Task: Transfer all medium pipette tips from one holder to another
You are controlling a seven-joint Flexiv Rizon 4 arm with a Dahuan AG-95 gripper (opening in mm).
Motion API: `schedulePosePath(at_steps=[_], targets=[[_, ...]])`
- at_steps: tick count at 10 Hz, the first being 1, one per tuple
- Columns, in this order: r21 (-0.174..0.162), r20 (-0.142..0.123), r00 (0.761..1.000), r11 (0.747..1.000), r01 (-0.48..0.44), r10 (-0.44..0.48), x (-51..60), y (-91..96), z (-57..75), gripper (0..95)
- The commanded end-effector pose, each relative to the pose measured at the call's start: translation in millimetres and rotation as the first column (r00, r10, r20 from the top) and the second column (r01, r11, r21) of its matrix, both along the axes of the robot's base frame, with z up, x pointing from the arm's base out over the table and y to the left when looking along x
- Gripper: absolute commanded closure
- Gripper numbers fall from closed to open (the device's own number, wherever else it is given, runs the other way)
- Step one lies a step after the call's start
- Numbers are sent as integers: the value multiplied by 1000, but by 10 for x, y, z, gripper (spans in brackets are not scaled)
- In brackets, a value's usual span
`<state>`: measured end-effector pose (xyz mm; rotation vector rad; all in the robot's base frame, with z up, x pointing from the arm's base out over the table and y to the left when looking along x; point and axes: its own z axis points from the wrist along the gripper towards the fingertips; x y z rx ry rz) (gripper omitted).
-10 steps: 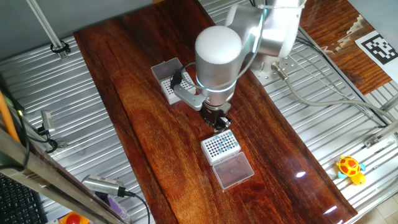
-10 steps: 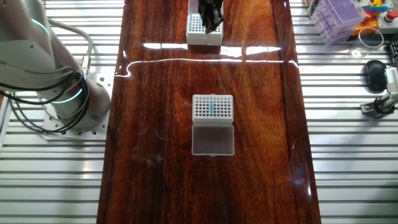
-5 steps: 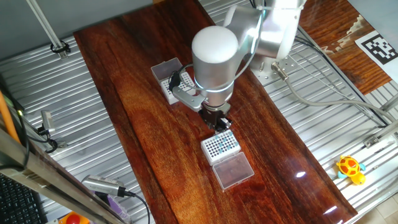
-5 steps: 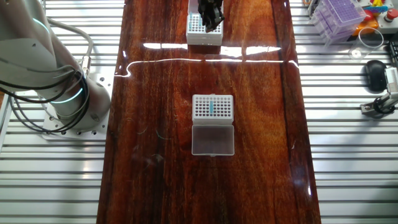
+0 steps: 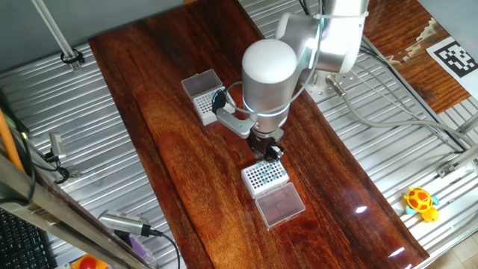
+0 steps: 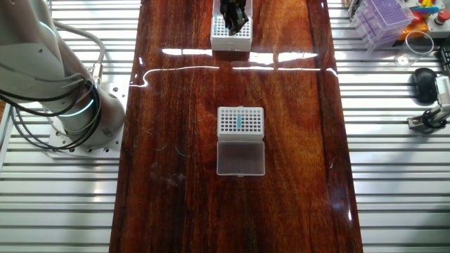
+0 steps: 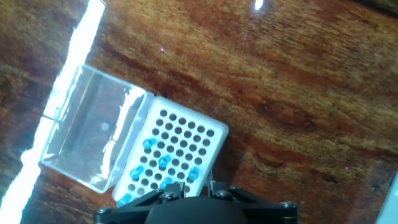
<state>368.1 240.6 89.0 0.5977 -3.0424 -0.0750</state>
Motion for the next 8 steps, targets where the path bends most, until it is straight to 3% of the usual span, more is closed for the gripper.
schedulePosePath(at_steps=[1, 8], targets=[[-3, 0, 1000, 1000, 1, -1, 16, 20, -15, 760], [-8, 0, 1000, 1000, -5, 5, 57, 44, -89, 760]])
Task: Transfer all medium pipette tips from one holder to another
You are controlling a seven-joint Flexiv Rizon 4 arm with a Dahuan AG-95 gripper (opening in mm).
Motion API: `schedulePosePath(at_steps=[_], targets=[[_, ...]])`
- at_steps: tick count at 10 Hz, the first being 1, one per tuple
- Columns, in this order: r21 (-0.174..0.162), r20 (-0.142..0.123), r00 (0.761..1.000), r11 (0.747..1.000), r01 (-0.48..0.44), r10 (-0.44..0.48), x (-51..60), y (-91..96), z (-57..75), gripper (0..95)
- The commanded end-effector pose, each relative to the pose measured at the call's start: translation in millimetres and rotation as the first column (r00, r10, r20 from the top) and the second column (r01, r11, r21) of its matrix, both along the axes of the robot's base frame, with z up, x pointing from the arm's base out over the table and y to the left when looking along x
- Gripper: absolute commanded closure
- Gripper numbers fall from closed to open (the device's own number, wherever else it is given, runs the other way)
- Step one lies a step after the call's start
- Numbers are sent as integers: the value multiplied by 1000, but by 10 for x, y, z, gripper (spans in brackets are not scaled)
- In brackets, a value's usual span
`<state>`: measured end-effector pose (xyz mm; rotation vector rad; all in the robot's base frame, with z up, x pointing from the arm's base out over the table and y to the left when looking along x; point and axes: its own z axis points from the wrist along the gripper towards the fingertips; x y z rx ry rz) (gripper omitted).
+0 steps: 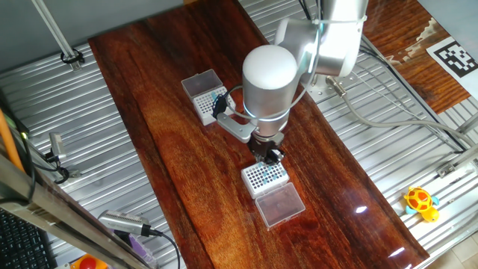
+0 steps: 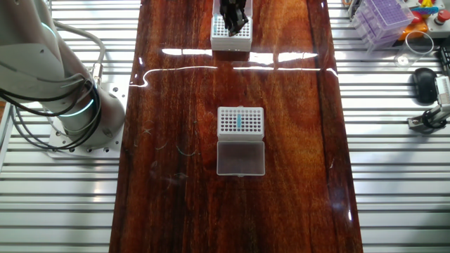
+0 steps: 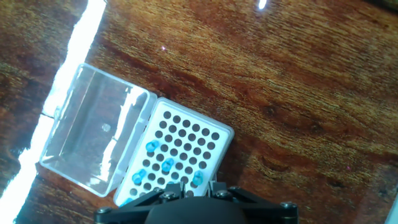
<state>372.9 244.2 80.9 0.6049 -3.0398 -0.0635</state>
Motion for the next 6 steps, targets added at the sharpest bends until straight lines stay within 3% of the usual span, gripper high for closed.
schedulePosePath(at_steps=[1, 3, 4, 6], targets=[[-1, 0, 1000, 1000, 0, 0, 15, 16, -10, 760], [-3, 0, 1000, 1000, 0, 0, 27, 35, -22, 760], [-3, 0, 1000, 1000, 0, 0, 30, 42, -27, 950], [-5, 1, 1000, 1000, -3, 3, 33, 52, -35, 950]])
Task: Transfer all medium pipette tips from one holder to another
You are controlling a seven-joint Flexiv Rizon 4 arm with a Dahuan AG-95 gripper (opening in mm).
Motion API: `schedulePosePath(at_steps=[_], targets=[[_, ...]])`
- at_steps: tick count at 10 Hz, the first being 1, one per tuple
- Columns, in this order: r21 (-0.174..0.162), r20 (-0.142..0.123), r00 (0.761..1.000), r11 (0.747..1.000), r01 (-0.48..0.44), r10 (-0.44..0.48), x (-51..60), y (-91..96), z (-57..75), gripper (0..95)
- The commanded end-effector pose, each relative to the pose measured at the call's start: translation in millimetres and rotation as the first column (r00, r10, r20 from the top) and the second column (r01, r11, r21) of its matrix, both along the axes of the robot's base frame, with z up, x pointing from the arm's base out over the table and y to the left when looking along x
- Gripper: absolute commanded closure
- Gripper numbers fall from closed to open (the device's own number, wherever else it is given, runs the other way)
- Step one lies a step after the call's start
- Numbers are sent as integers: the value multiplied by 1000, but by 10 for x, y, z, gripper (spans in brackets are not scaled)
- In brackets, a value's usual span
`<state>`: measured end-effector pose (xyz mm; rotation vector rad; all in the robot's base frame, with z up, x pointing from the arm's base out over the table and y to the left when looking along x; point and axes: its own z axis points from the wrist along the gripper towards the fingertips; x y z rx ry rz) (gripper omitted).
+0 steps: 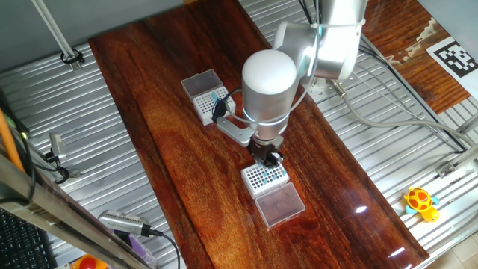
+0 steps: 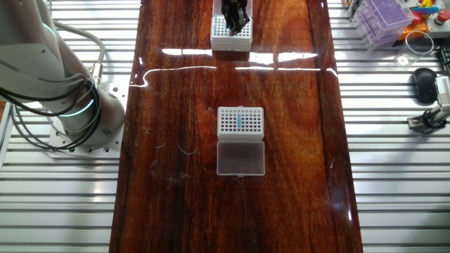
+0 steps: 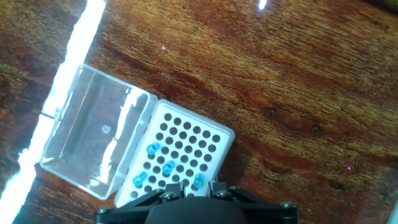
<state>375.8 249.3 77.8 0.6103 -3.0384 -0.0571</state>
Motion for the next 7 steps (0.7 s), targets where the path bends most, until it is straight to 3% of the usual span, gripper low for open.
schedulePosePath(at_steps=[1, 7], targets=[[-7, 1, 1000, 1000, -3, 3, 6, 4, -6, 950], [-12, 0, 1000, 1000, -10, 10, 3, 9, 55, 950]])
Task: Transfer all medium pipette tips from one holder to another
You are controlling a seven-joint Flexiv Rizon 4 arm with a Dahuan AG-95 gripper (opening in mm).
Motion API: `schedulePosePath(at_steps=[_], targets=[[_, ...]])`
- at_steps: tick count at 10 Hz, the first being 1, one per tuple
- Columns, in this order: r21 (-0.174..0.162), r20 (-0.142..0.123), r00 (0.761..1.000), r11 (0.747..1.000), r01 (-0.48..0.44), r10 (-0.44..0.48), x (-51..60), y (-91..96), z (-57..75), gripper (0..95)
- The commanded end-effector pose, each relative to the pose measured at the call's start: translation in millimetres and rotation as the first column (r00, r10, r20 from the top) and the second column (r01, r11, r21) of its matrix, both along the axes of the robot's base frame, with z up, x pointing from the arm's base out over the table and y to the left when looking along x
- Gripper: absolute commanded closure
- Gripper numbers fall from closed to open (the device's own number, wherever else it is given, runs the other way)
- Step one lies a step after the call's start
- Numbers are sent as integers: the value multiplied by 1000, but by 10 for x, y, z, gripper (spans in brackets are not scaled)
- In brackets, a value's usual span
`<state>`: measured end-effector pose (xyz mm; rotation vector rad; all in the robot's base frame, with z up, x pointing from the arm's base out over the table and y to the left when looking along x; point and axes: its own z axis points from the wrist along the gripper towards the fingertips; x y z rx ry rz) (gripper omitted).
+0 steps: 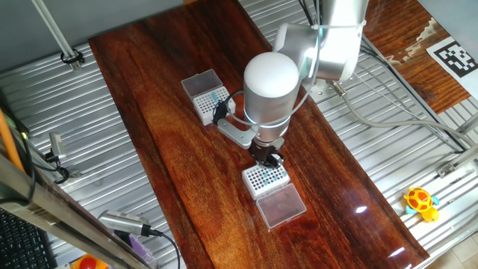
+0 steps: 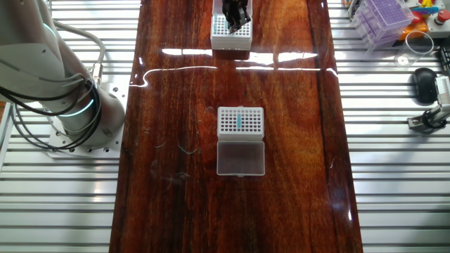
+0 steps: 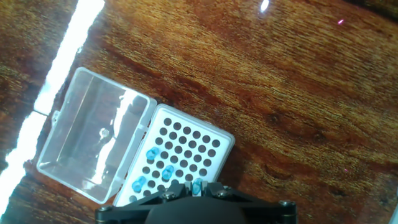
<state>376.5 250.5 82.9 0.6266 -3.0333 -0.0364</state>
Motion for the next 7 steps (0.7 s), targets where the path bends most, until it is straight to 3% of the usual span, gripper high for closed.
schedulePosePath(at_steps=[1, 7], targets=[[2, -1, 1000, 1000, 0, 0, -5, -6, 10, 950], [11, -4, 1000, 1000, -25, 25, 5, -79, 180, 950]])
